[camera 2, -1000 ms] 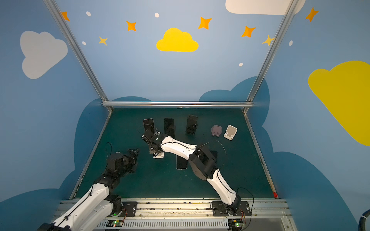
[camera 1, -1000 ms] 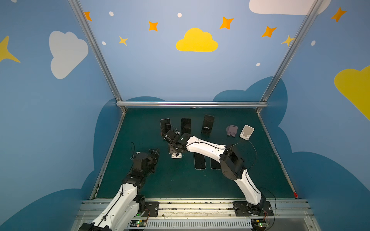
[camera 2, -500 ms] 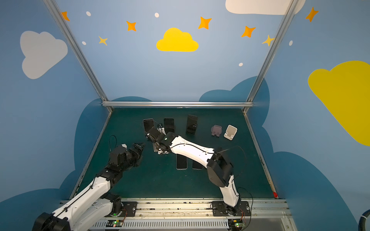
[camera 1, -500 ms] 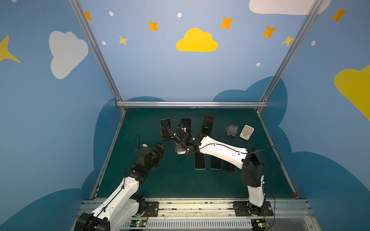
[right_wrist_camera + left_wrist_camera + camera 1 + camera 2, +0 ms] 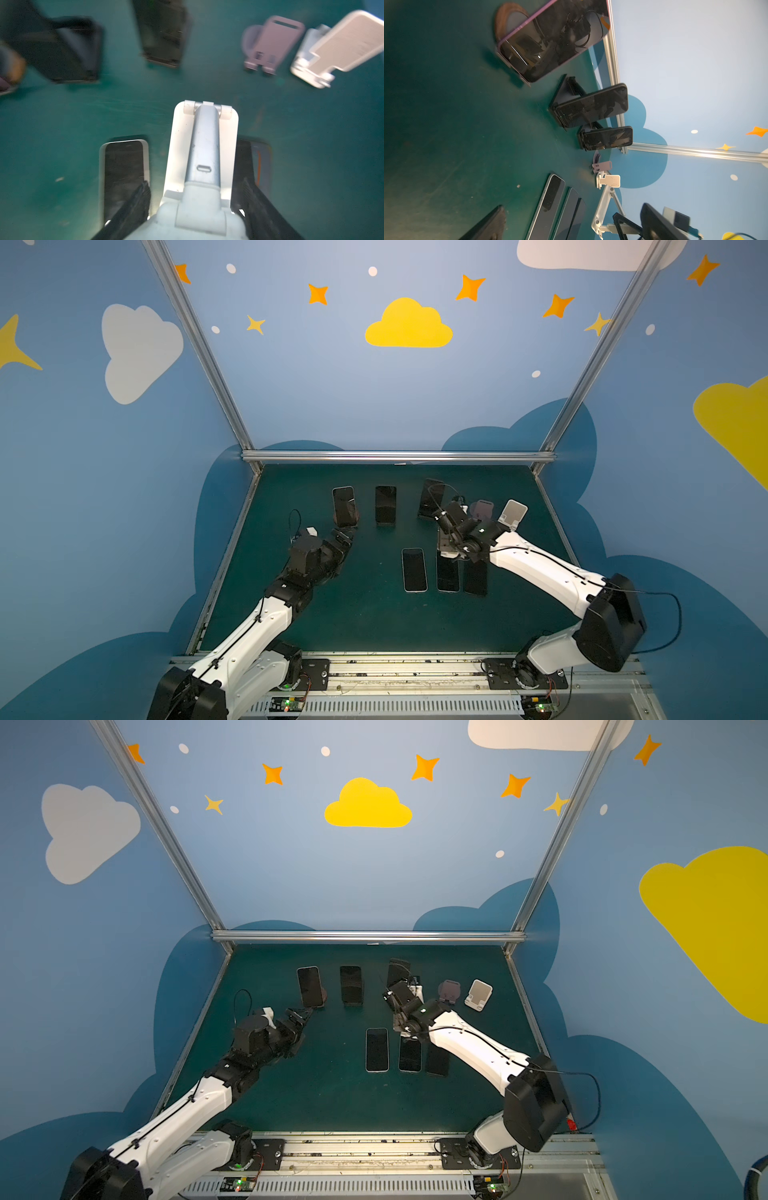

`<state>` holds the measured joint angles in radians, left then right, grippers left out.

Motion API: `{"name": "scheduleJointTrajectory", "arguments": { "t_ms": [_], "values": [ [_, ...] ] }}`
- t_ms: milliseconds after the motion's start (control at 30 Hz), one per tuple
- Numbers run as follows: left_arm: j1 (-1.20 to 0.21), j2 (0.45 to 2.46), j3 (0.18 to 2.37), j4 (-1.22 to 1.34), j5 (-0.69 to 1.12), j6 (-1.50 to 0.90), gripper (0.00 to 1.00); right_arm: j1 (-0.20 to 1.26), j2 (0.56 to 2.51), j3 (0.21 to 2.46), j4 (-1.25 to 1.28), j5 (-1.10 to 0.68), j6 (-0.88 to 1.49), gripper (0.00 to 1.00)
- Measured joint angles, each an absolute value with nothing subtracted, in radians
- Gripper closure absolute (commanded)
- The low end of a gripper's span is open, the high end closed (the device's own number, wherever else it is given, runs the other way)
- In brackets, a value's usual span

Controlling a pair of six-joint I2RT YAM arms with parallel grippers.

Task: Remove the phone from the phone stand
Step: Place the phone stand at the middle-right of the table.

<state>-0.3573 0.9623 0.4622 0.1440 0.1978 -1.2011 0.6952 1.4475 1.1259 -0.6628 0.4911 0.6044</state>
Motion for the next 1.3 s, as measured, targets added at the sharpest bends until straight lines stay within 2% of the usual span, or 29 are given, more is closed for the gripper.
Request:
{"name": "scheduleJointTrajectory", "arguments": {
  "t_ms": [267, 367, 600, 833, 967, 1167, 1300],
  "values": [
    [-0.402, 0.989, 0.507, 0.146, 0.22, -1.182, 0.0, 0.308, 1.322, 0.981, -0.555, 0.442, 0.571, 0.38],
    [-0.405, 0.989, 0.514, 0.144, 0.22, -1.18, 0.0, 0.209, 1.319, 0.937, -0.466, 0.434, 0.544, 0.38],
    [-0.406, 0.974, 0.529, 0.123, 0.21, -1.16, 0.0, 0.085, 1.39, 0.945, -0.359, 0.39, 0.449, 0.37],
    [-0.406, 0.988, 0.543, 0.108, 0.193, -1.167, 0.0, -0.126, 1.525, 0.994, -0.285, 0.338, 0.406, 0.35],
    [-0.406, 1.007, 0.601, 0.081, 0.193, -1.162, 0.0, -0.165, 1.629, 1.065, -0.279, 0.274, 0.374, 0.35],
    [-0.403, 1.021, 0.66, 0.056, 0.194, -1.151, 0.0, -0.194, 1.831, 1.289, -0.409, 0.166, 0.346, 0.35],
    [-0.389, 1.021, 0.669, 0.047, 0.191, -1.139, 0.0, -0.239, 1.885, 1.364, -0.496, 0.115, 0.347, 0.36]
  ]
}}
